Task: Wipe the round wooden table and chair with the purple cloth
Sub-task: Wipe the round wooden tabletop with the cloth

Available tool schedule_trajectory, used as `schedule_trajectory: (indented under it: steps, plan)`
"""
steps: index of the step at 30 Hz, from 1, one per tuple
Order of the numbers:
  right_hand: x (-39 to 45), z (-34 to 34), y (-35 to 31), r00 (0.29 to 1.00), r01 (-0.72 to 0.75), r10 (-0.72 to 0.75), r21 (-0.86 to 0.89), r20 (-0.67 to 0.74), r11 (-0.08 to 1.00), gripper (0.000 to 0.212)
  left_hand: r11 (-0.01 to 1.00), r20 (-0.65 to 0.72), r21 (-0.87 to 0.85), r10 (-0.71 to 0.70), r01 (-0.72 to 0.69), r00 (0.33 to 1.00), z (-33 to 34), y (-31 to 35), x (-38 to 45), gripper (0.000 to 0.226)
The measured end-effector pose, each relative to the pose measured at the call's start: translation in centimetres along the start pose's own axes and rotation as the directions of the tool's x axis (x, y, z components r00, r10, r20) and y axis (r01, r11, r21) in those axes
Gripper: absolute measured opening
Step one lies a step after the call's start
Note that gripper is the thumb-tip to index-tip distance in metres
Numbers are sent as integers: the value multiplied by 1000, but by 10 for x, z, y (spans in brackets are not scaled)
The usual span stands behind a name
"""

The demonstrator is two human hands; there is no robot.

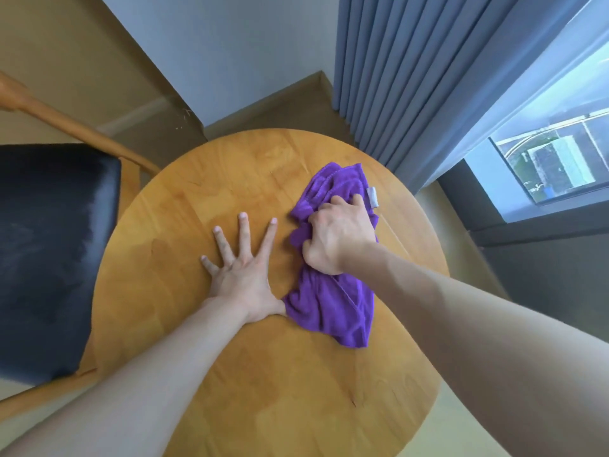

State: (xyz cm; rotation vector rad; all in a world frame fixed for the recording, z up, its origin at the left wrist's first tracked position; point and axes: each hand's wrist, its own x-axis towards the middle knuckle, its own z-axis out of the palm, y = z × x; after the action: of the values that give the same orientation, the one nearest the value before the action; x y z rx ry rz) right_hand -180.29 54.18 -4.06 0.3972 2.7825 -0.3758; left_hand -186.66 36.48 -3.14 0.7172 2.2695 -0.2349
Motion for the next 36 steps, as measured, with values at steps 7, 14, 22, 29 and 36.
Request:
schedule_trajectory:
  steps: [7, 14, 22, 29, 36]
  plan:
    - [83, -19, -34, 1000, 18, -18, -27, -11, 999, 49, 1000, 46, 14, -8, 7, 999, -1, -1, 2, 171]
    - [48, -4, -30, 995, -16, 21, 60, -93, 998, 43, 1000, 58, -18, 2, -1, 998, 2, 0, 0, 169]
    - [-26, 0, 57, 994, 79, -78, 16, -73, 997, 38, 999, 44, -48, -9, 11, 999, -1, 0, -1, 170]
    - [76, -32, 41, 988, -129, 131, 33, -79, 991, 41, 999, 35, -48, -21, 23, 999, 2, 1, 1, 173]
    - [5, -5, 2, 999, -45, 45, 55, -5, 997, 45, 998, 47, -49, -31, 33, 998, 0, 4, 1, 172]
